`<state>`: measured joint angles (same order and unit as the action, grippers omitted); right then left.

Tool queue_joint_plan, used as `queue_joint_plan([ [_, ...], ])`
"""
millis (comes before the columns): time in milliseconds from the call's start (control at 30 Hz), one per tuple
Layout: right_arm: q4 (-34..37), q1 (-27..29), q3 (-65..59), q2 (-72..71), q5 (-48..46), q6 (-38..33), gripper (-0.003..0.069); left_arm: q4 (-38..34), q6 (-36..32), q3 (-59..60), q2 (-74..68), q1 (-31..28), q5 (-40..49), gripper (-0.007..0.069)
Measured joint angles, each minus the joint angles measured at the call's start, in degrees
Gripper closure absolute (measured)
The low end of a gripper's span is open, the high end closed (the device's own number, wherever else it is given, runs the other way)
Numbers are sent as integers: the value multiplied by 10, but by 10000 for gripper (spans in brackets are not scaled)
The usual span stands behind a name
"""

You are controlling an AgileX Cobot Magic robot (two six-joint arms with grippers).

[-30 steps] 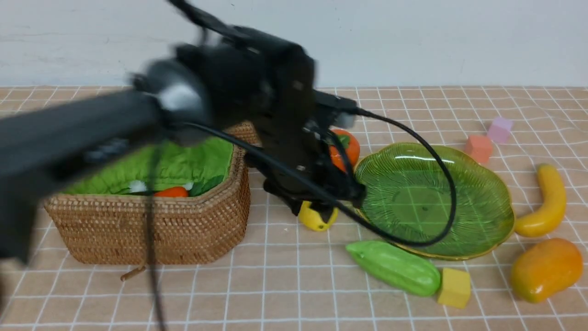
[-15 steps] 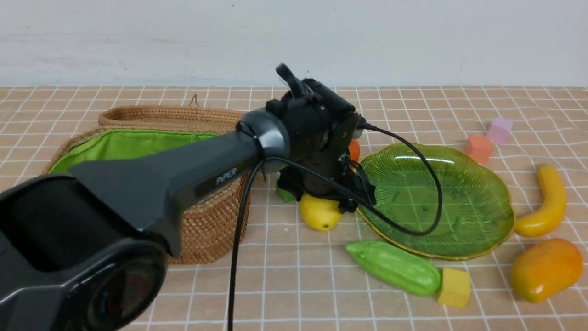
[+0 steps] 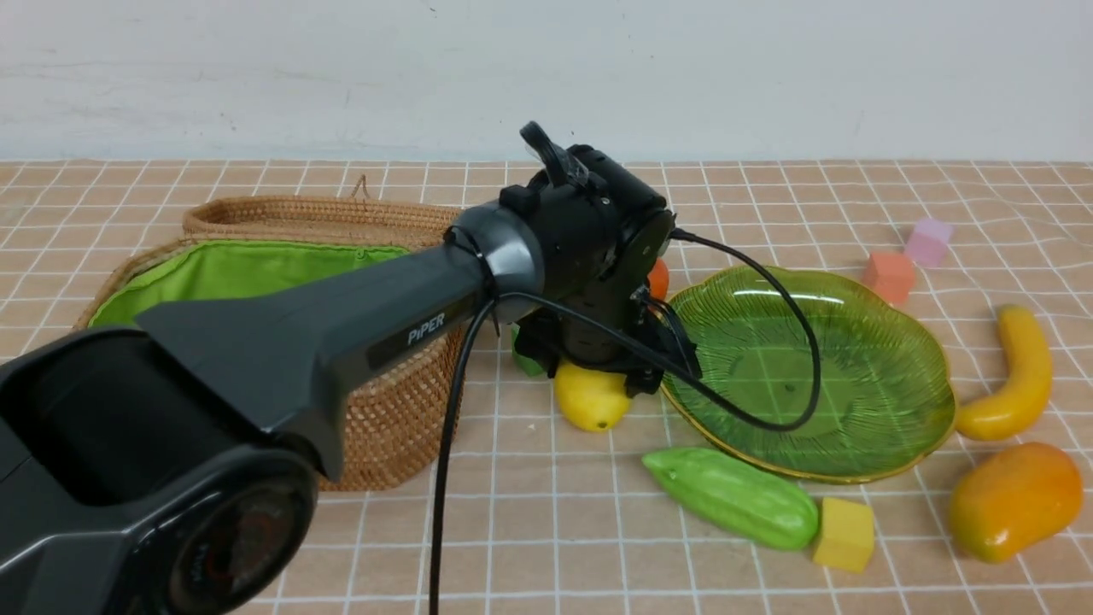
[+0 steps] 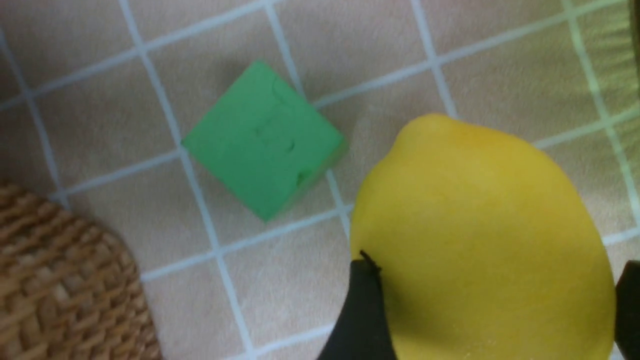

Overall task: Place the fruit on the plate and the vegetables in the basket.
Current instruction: Grab a lemon with your left arm and place it on the plate on the right

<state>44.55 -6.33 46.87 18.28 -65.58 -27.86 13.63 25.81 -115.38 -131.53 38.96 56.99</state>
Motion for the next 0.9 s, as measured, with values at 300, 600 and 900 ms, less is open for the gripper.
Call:
queue_joint_plan([
  [300,0,0,0,0,-3,0,497,-24,0,2,16,0,35,3],
  [600,0,0,0,0,-3,-2,497,-23,28,2,-14,-1,2,-3],
  [900,0,0,0,0,-13,-2,496,13,54,3,-32,-1,-14,106],
])
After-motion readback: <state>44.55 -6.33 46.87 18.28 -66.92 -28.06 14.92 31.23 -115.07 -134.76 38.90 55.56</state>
